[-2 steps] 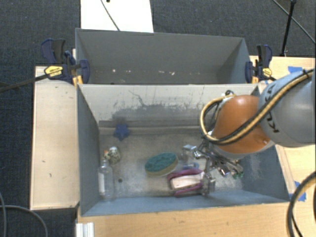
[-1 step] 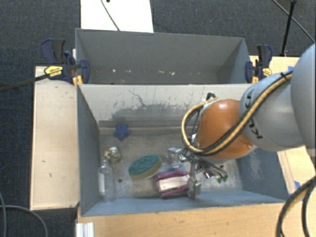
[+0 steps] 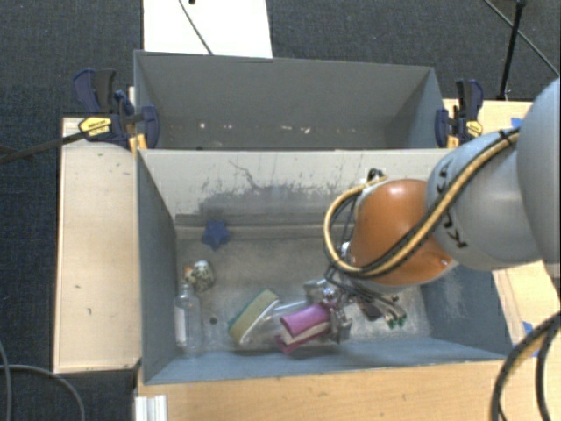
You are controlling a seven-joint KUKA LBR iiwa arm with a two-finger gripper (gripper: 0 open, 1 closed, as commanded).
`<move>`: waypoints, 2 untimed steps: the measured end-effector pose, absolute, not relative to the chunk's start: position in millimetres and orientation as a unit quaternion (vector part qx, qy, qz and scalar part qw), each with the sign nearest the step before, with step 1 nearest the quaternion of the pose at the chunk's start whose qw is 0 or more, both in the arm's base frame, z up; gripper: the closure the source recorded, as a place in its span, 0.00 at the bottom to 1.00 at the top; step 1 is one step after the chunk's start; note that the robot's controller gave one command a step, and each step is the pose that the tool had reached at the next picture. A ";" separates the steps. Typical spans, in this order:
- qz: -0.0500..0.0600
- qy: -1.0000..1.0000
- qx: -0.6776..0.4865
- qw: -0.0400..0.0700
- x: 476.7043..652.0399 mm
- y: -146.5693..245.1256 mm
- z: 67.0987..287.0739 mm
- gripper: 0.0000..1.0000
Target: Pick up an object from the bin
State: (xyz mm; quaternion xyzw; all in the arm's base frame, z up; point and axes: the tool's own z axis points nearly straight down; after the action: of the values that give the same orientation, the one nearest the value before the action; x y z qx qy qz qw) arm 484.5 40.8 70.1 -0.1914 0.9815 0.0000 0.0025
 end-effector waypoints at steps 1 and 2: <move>-0.001 0.980 -0.197 0.006 509.4 38.7 227.1 1.00; 0.000 0.994 -0.112 -0.001 499.2 39.2 162.6 1.00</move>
Offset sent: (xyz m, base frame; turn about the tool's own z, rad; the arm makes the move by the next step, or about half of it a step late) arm 0.0221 -0.0020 0.1517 -0.0145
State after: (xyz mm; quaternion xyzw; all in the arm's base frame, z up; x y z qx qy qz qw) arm 499.2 39.2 162.6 -0.1115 0.9938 0.0005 -0.0008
